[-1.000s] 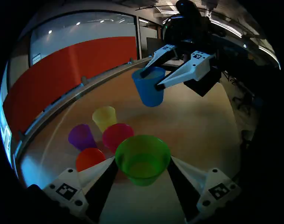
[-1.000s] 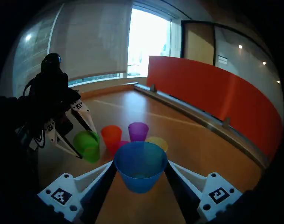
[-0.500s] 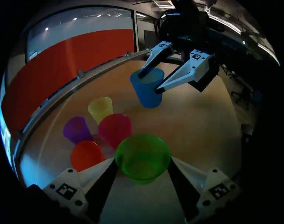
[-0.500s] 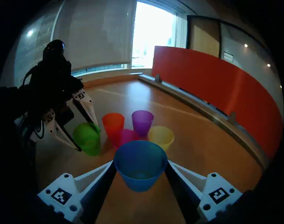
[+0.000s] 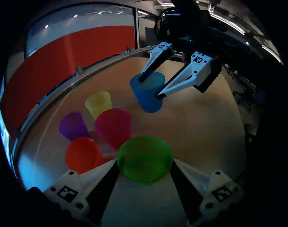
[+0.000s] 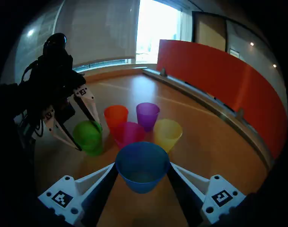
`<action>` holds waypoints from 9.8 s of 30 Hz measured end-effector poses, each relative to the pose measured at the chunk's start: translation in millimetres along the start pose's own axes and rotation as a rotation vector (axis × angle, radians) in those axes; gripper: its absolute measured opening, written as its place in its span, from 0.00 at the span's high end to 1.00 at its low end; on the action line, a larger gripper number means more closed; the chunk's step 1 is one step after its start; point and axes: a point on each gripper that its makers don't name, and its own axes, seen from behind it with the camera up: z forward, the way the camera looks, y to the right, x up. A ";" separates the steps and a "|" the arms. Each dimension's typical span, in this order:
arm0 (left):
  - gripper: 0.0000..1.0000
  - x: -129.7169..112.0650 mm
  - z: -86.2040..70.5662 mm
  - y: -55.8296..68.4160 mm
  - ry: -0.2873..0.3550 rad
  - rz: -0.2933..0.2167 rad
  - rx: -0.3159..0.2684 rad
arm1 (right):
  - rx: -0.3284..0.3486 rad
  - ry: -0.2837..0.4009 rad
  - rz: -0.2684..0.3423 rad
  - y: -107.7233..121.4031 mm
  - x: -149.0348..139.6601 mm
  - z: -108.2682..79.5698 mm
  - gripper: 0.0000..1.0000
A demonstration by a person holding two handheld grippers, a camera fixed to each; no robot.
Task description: Pour water
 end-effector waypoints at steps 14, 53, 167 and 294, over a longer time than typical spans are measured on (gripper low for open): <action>0.14 -1.2 5.8 -2.8 0.004 -0.014 -0.004 | 0.016 -0.015 -0.005 -4.2 -8.2 12.9 0.08; 0.13 -10.3 8.1 -2.2 0.029 -0.028 -0.016 | 0.023 -0.051 0.007 -14.4 -28.2 27.8 0.08; 0.04 40.6 -218.2 -93.3 0.699 -0.314 0.896 | -0.960 0.602 0.337 92.4 -12.4 -236.4 0.00; 0.04 -43.6 -150.0 -129.2 0.608 -0.420 1.018 | -1.014 0.609 0.321 109.2 -54.2 -204.0 0.00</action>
